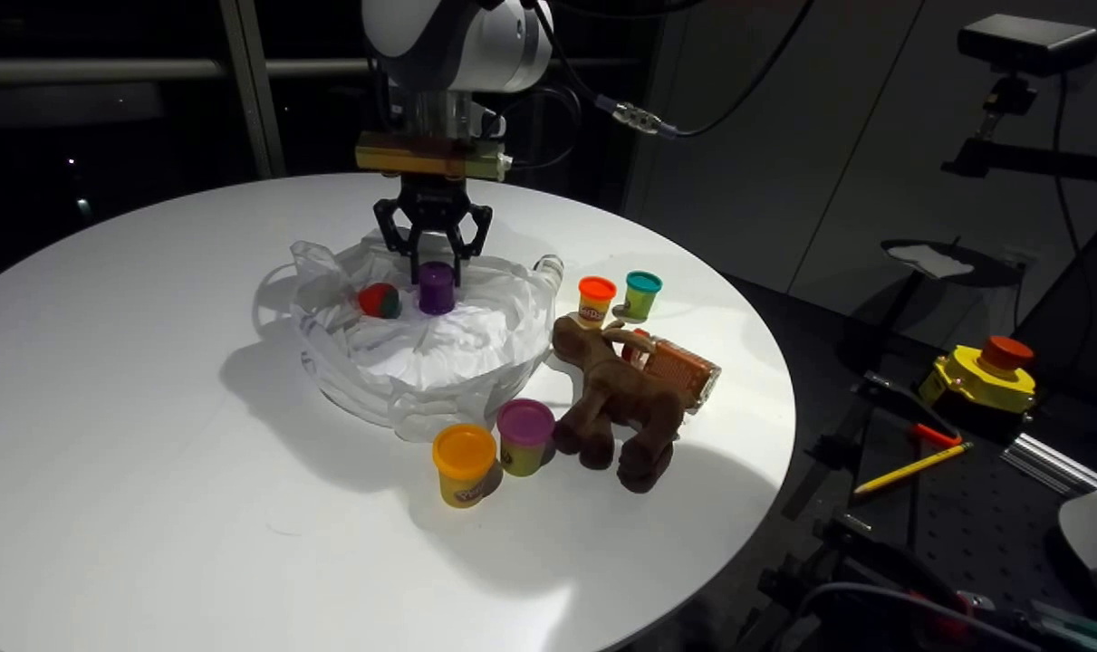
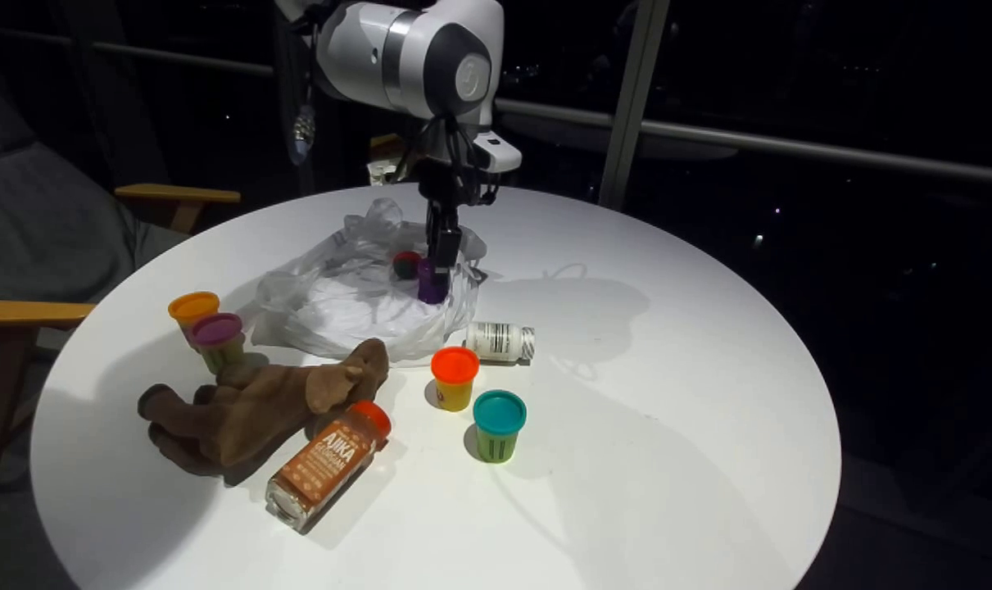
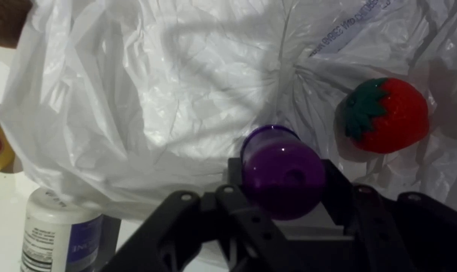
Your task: Remove all the contents from the white plastic bag and put them on the table
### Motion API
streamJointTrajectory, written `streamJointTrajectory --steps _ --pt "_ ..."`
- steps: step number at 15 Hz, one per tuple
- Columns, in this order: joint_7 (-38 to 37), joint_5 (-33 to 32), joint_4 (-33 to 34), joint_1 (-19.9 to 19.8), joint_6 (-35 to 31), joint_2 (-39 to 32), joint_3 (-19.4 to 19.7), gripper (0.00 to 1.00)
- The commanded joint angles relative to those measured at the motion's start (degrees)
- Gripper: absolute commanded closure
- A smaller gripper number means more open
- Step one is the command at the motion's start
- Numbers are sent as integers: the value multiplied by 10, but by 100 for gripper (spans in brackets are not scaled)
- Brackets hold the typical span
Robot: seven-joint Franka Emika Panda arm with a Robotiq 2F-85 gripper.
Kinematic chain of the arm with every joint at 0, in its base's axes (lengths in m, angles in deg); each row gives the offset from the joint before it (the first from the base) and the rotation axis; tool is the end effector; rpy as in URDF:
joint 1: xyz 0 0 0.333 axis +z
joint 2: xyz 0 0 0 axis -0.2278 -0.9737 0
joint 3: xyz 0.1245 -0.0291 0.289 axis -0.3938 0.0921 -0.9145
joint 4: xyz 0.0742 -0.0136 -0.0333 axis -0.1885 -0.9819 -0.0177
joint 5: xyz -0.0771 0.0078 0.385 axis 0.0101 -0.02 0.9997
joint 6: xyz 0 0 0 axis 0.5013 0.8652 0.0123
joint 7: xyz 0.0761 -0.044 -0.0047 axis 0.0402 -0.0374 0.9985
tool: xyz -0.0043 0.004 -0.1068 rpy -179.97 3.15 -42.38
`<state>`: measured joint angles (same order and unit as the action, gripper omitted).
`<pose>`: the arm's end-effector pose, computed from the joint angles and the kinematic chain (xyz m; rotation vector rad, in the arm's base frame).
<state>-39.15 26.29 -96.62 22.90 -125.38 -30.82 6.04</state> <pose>0.7310 0.0952 0.1623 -2.8637 1.2759 0.1504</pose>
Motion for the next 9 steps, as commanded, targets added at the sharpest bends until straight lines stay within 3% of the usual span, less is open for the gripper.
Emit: streamJointTrajectory --steps 1,4,9 --pt "-4 -9 29 0 25 -5 2 75" --pt "-2 -6 -7 2 13 32 0 75" --pt "-2 5 -147 0 -41 166 -3 75"
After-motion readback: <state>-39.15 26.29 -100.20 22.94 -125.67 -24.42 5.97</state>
